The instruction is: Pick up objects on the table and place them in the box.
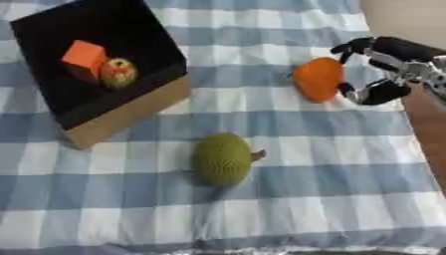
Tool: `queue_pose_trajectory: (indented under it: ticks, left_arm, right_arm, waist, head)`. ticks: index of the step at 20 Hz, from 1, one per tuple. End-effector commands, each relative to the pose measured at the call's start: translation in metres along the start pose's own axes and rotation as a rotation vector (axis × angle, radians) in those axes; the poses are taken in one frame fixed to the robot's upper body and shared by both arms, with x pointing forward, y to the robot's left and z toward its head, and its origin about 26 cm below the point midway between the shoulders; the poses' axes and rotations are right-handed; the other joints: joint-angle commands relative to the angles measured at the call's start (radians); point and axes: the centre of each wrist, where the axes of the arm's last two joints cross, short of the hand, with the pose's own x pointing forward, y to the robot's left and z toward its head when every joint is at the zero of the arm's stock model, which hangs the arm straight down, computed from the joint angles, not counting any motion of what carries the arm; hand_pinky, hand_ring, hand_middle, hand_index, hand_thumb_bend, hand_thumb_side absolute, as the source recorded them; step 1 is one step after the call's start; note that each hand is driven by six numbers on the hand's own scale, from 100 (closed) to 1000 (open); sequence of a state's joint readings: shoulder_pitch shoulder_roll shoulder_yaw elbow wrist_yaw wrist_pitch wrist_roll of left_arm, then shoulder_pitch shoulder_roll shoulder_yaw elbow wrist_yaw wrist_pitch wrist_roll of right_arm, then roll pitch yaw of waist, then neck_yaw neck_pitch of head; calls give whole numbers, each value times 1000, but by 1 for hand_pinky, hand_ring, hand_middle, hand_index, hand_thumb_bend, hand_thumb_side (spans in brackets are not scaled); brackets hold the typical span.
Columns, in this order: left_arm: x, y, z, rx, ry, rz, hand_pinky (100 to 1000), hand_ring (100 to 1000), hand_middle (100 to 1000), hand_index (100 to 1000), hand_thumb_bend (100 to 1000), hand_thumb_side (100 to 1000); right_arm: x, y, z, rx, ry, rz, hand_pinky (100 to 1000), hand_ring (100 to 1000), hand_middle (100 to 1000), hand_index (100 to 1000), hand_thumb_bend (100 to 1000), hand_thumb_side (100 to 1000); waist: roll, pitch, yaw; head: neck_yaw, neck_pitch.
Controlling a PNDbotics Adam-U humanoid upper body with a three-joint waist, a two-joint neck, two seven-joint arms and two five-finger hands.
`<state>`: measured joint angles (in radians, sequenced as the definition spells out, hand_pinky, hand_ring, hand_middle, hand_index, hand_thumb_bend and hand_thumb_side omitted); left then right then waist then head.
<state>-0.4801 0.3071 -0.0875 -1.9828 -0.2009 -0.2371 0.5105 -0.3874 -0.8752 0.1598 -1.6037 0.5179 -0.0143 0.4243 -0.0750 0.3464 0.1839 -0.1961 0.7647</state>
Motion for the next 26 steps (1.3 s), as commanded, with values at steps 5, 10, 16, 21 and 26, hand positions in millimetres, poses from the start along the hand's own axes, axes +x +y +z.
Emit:
queue_pose_trajectory:
  ticks: [5,10,16,21,26]
  left_arm:
    - [5,1,-7,-3,-30,5,748,885,752,795,542,636]
    - [6,1,-7,-6,-30,6,748,885,752,795,543,636]
    - [6,0,-7,-5,-33,9,747,885,751,795,542,636]
    - [6,0,-8,-5,-32,9,747,885,751,795,541,636]
    - [6,0,-7,-6,-29,9,747,886,751,795,538,637]
  right_arm:
    - [2,-13,1,39,-41,35,931,1000,762,953,253,100]
    - [4,-18,-1,94,-73,60,935,1000,770,947,314,189]
    - [5,-19,-6,135,-98,54,929,989,696,855,154,271]
    - [3,-22,-8,69,-74,-27,870,896,574,782,100,240]
    - [2,-21,-10,-8,-62,-89,837,841,527,745,100,202]
  waist:
    - [14,-13,1]
    - [13,-14,2]
    - [12,-14,6]
    - [12,-14,6]
    - [12,-14,6]
  head:
    - [6,5]
    - [6,5]
    - [8,5]
    - [10,5]
    - [11,5]
